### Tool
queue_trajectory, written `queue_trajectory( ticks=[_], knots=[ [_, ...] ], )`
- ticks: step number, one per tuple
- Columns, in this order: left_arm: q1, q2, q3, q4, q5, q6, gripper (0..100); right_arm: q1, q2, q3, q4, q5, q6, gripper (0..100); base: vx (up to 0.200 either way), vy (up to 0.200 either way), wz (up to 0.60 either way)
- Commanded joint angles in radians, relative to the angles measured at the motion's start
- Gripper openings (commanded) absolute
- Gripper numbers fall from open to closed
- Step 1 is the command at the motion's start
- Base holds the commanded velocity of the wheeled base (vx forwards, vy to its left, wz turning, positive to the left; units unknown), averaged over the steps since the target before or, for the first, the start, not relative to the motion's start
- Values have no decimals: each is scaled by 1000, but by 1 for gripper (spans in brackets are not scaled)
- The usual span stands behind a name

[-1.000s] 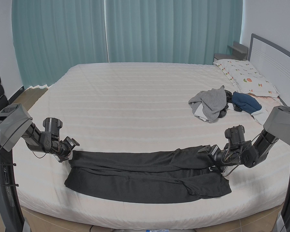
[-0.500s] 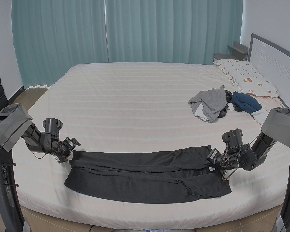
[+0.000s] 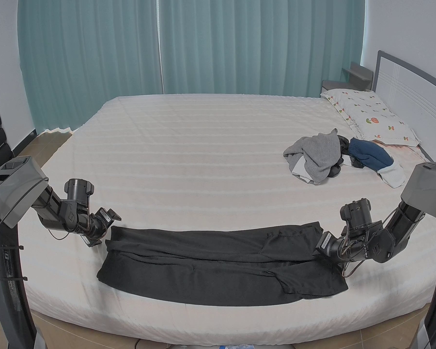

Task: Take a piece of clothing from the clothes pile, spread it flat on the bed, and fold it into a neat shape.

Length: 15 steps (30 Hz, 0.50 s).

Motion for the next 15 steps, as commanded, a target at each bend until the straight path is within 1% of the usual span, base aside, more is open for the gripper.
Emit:
queue_trajectory(
  ticks=[1,5,6,12,13,15],
  knots=[
    [-3,-1,0,-1,-2,0,100,3,-4,7,1,0,-1,0,0,0,0],
    [-9,-1,1,-1,-3,0,100,3,5,8,1,0,-16,0,0,0,0],
    [-12,-1,1,-1,-5,0,100,1,5,11,-2,2,-27,100,0,0,0],
    [-28,-1,0,-1,-6,3,100,-2,-51,14,-5,8,-29,100,0,0,0],
    [-31,-1,0,-1,-6,3,0,-6,-68,13,-5,13,-27,100,0,0,0],
    [-34,2,-2,-1,-6,4,0,-19,-96,7,-7,14,-24,100,0,0,0]
  ],
)
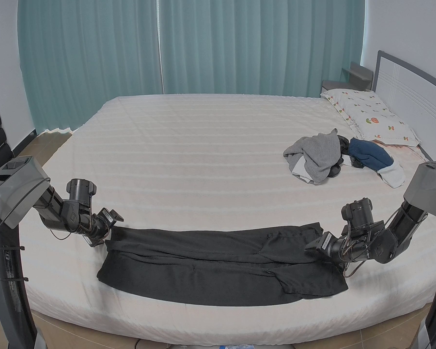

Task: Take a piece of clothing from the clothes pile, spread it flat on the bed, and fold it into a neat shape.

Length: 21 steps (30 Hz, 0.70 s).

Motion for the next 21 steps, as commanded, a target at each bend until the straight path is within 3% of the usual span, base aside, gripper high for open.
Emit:
queue_trajectory(
  ticks=[1,9,20,21],
  knots=[
    [-8,3,-4,-1,0,1,0,-26,-69,-10,-3,6,4,100,0,0,0],
    [1,-2,-13,-1,11,-5,0,-134,-88,-56,-4,70,15,100,0,0,0],
    [2,-17,-4,-1,11,-5,0,-145,-49,-71,-4,83,42,100,0,0,0],
    [2,-19,-2,-1,9,-5,100,-145,-49,-71,-4,83,42,100,0,0,0]
  ],
)
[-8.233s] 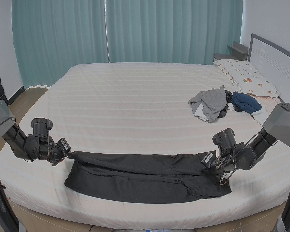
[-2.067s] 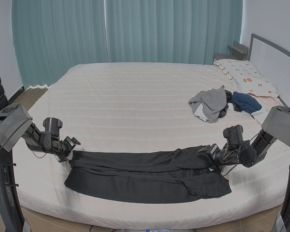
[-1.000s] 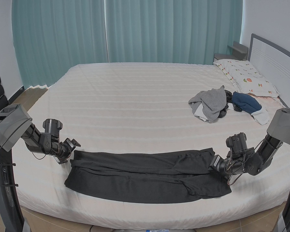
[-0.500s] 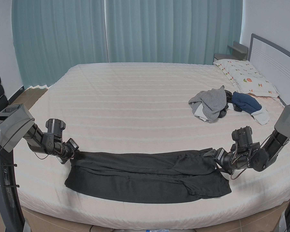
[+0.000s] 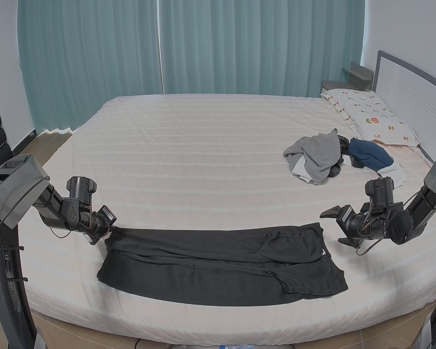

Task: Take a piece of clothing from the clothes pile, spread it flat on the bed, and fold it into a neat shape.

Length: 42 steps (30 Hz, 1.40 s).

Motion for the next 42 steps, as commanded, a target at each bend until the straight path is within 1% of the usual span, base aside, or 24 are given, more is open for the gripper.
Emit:
queue_trajectory(
  ticks=[1,7,10,12,14,17,20,22,26,29,30,36,42],
  knots=[
    [1,-9,3,-1,-1,-1,100,1,5,3,-1,1,0,100,0,0,0],
    [6,-37,19,0,-1,-2,100,6,-13,18,-1,15,1,100,0,0,0],
    [21,-127,82,-1,-24,-2,100,14,-62,58,-1,17,12,100,0,0,0],
    [21,-147,97,0,-33,-1,100,18,-81,70,-1,18,18,100,0,0,0],
    [21,-187,146,-1,-44,-2,100,40,-127,115,-1,24,24,100,0,0,0],
    [16,-205,198,-3,-53,-2,100,47,-148,150,1,26,24,100,0,0,0],
    [13,-215,235,-4,-65,-13,100,67,-161,194,-2,24,24,100,-200,0,0],
    [12,-219,263,-14,-67,-37,100,69,-174,227,-4,26,26,100,-200,0,0],
    [12,-228,322,-32,-79,-43,100,63,-188,259,-27,29,33,100,-200,0,0],
    [12,-228,388,-87,-120,-42,100,64,-184,289,-87,31,46,100,0,0,0],
    [12,-227,399,-100,-123,-39,100,64,-182,296,-98,31,46,100,0,0,0],
    [2,-212,465,-198,-116,-30,100,69,-174,316,-131,31,46,100,0,0,0],
    [-19,-184,470,-222,-88,-17,100,72,-174,319,-131,35,46,100,0,0,0]
  ],
)
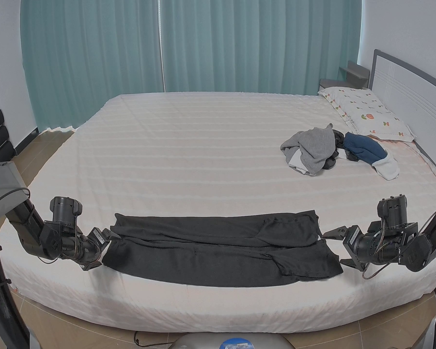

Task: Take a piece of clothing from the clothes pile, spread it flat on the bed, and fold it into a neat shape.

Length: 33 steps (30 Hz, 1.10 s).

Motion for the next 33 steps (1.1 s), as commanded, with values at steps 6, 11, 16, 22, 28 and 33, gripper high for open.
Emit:
queue_trajectory(
  ticks=[6,11,16,22,28,33],
  knots=[
    [-21,46,-4,-9,42,29,100,2,2,4,0,2,0,100,0,0,0],
    [-23,51,6,-24,48,60,0,4,21,5,0,1,-2,100,0,0,0],
    [-21,42,37,-20,74,63,0,31,42,8,1,-5,-2,100,0,0,0],
    [-14,0,80,-13,89,112,0,47,50,16,0,-7,-3,100,0,0,0],
    [-11,-23,108,-12,96,147,0,61,67,16,7,-10,-5,100,0,0,0],
    [-7,-32,106,-13,114,149,0,76,117,24,0,-33,-5,100,0,0,0]
  ],
)
